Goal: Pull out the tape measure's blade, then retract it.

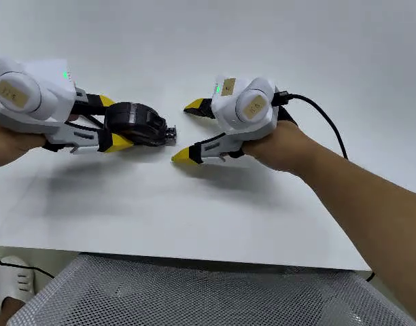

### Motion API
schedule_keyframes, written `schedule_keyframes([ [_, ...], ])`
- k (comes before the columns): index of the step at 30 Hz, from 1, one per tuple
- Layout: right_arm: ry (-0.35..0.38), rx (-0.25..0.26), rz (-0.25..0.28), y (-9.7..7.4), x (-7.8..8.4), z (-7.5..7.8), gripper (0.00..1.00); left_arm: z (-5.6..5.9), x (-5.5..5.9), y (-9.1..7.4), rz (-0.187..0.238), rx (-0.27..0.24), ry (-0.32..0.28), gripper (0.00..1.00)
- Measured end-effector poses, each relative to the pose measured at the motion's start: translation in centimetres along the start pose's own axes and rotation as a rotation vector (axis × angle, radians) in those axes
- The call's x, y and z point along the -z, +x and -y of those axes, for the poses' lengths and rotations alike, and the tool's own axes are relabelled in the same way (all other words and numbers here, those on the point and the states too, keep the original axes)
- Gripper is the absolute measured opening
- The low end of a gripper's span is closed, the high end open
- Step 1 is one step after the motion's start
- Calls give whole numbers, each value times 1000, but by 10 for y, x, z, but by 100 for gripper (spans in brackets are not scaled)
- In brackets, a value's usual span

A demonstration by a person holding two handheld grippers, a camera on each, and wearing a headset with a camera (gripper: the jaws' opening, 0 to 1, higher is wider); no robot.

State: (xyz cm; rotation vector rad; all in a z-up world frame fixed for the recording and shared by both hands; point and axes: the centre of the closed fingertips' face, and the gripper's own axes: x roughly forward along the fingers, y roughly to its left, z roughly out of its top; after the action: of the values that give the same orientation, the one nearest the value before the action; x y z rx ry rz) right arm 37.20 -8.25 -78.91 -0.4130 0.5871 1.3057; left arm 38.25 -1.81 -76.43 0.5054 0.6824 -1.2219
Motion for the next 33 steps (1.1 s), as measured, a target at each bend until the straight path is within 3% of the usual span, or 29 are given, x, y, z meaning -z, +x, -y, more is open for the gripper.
schedule_keyframes([
  [13, -54, -2, 14, 3, -5, 1, 29, 1, 0, 1, 3, -1, 2, 30],
  [33, -97, -41, 45, 14, -8, -4, 12, 2, 0, 1, 4, -3, 1, 30],
])
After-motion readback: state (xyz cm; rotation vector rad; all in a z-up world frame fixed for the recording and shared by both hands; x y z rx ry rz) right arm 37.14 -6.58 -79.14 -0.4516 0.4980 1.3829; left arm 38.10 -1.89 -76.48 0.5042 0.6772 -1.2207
